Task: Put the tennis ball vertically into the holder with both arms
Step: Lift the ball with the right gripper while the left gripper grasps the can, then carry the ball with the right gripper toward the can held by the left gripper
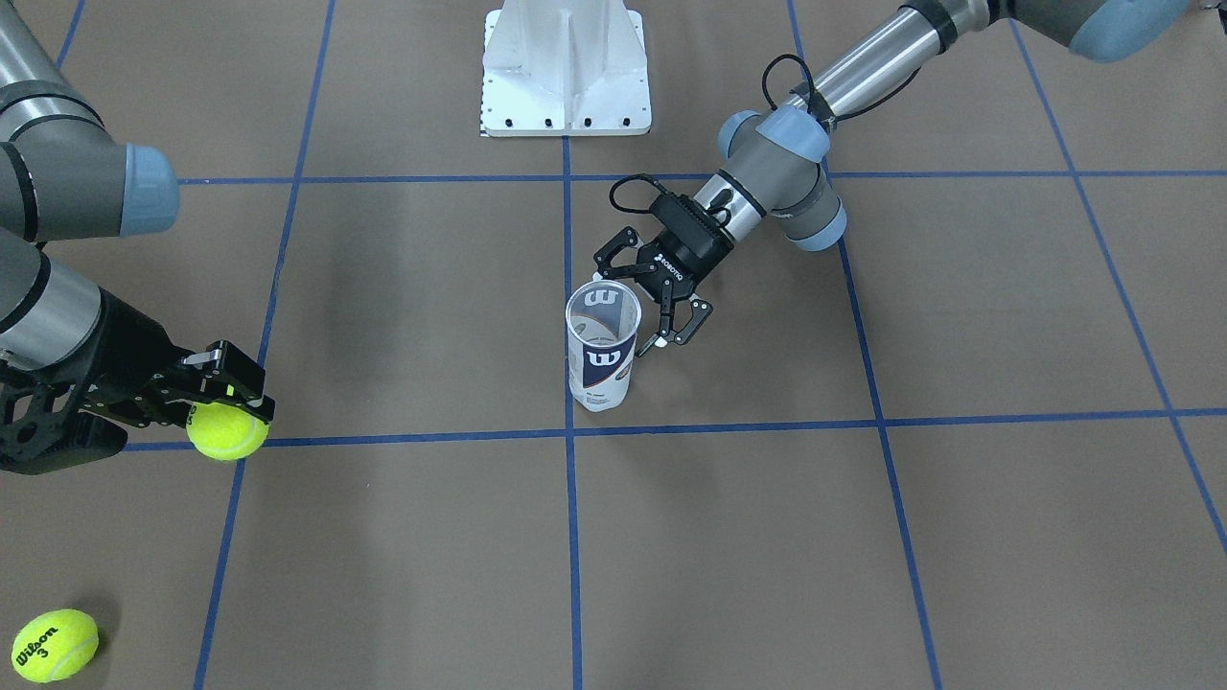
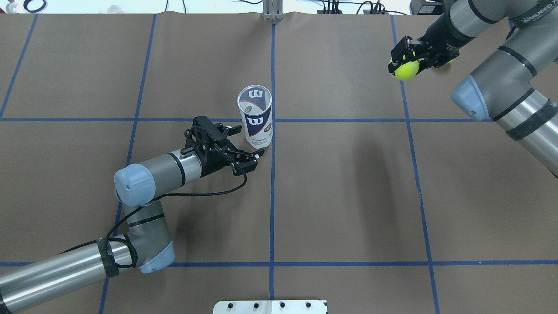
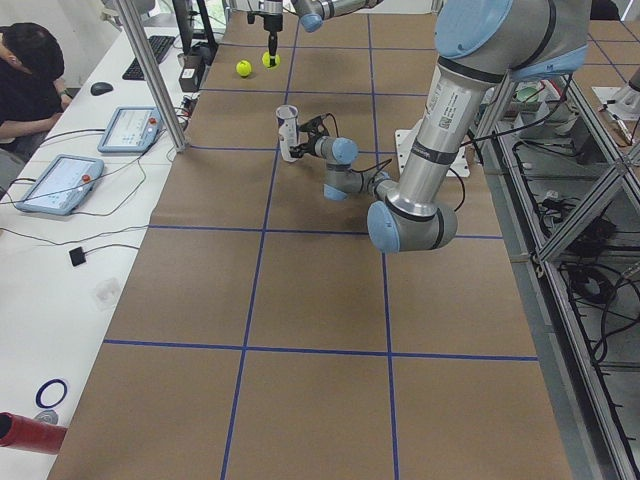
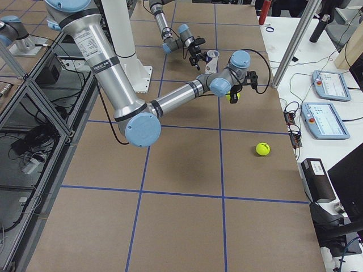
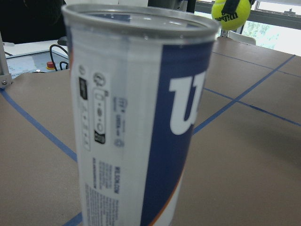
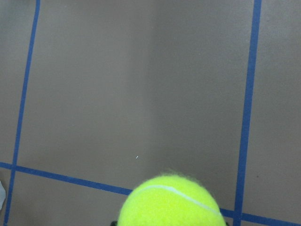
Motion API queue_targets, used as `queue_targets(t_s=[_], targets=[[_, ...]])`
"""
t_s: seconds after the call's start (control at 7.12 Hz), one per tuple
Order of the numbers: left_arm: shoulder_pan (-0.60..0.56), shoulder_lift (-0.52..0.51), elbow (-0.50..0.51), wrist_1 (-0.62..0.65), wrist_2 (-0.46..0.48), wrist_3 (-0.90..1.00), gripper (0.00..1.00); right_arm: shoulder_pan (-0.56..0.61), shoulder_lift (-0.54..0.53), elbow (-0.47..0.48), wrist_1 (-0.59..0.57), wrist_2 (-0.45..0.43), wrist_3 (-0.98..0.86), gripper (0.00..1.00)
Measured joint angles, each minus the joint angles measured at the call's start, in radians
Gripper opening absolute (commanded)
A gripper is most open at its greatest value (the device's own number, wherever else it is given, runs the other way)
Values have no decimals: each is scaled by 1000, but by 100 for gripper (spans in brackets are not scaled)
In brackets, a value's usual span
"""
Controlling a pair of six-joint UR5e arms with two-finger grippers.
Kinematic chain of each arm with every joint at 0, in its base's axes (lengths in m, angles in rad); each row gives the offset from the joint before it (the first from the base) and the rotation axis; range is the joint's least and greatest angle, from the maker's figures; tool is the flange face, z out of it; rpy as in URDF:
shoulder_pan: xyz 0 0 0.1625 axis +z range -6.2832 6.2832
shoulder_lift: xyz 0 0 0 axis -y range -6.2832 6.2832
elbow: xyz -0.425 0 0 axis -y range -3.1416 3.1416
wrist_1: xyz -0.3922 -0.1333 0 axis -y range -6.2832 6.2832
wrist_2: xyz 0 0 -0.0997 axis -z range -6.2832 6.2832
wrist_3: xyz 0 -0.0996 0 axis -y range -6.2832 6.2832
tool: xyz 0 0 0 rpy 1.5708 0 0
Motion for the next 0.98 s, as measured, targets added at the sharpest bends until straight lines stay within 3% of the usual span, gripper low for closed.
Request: queue_targets(t_s=[0.98], targets=[[-16, -34, 43, 1, 3, 3, 99, -25, 19, 2, 5, -9, 47, 0]])
